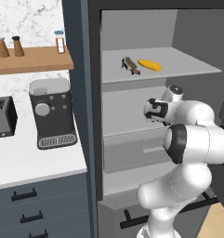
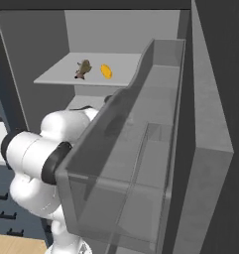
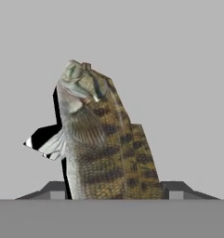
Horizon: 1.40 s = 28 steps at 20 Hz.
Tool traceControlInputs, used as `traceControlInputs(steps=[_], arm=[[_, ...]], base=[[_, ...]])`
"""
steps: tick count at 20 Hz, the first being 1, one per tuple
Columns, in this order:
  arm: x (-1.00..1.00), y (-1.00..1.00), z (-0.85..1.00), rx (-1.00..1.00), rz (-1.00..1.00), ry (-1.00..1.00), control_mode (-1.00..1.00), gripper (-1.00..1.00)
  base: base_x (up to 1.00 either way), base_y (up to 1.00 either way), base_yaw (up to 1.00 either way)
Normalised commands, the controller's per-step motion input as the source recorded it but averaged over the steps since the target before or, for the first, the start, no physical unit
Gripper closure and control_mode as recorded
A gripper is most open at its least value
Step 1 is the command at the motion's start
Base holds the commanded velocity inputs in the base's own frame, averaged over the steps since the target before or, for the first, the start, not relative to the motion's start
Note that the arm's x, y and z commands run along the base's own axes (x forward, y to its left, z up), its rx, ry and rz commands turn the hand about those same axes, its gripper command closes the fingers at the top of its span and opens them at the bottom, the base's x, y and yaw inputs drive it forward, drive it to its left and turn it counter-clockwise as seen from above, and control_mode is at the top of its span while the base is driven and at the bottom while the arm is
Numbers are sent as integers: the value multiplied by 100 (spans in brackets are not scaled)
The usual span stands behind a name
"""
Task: Place one corn and one fish in each tupperware on the nearby counter, to pack two identical lunches.
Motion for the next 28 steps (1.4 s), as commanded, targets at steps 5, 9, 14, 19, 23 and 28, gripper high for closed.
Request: traceControlInputs(steps=[5, 9, 14, 19, 23, 28], arm=[[-51, 26, 35, 0, -9, -2, -100, 100], [-62, 14, 64, 0, -3, 0, -100, 100], [-79, 2, 64, 0, 0, 0, -100, 100], [-83, 11, 56, 0, 0, 0, -100, 100], [-85, 22, 63, 0, 0, 0, -100, 100], [-95, 32, 57, 0, 0, 5, -100, 100]], base=[[0, 0, 0], [0, 0, 0], [0, 0, 0], [0, 0, 0], [0, 0, 0], [0, 0, 0]])
